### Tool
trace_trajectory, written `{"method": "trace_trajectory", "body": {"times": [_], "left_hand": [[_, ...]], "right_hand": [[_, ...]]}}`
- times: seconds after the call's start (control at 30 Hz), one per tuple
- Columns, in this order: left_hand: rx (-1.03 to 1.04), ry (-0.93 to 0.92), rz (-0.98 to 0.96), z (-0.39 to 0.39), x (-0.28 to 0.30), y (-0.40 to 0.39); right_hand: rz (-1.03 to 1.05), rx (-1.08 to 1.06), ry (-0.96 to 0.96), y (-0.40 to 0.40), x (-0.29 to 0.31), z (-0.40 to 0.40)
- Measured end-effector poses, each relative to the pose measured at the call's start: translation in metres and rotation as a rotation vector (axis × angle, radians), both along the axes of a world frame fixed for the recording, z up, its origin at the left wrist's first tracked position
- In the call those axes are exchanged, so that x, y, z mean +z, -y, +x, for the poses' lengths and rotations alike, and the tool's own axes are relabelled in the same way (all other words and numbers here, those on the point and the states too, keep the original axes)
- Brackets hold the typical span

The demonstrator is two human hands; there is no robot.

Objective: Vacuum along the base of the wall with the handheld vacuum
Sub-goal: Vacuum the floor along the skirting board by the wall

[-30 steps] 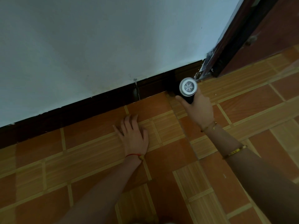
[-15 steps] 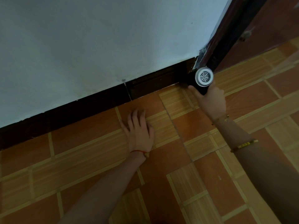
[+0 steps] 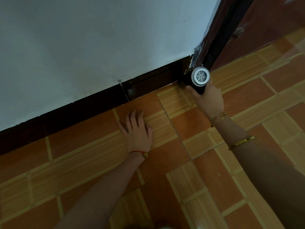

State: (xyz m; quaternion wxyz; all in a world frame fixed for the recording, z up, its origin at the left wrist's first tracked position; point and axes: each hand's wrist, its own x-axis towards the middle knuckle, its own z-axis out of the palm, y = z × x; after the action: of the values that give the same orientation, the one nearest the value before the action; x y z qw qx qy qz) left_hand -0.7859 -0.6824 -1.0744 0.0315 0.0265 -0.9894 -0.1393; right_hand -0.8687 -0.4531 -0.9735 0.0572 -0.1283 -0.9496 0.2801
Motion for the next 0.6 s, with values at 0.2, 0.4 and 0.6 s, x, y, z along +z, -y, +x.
{"method": "trace_trajectory", "body": {"times": [0.2, 0.4, 0.6], "left_hand": [[-0.006, 0.005, 0.019, 0.002, 0.001, 0.001], [-0.045, 0.002, 0.008, 0.028, 0.001, 0.006], [-0.053, 0.012, 0.000, 0.042, 0.002, 0.005]], "right_hand": [[-0.091, 0.304, 0.096, 0.010, 0.001, 0.024], [0.019, 0.153, 0.071, 0.005, 0.001, 0.053], [-0.018, 0.118, 0.088, -0.006, 0.011, 0.083]]}}
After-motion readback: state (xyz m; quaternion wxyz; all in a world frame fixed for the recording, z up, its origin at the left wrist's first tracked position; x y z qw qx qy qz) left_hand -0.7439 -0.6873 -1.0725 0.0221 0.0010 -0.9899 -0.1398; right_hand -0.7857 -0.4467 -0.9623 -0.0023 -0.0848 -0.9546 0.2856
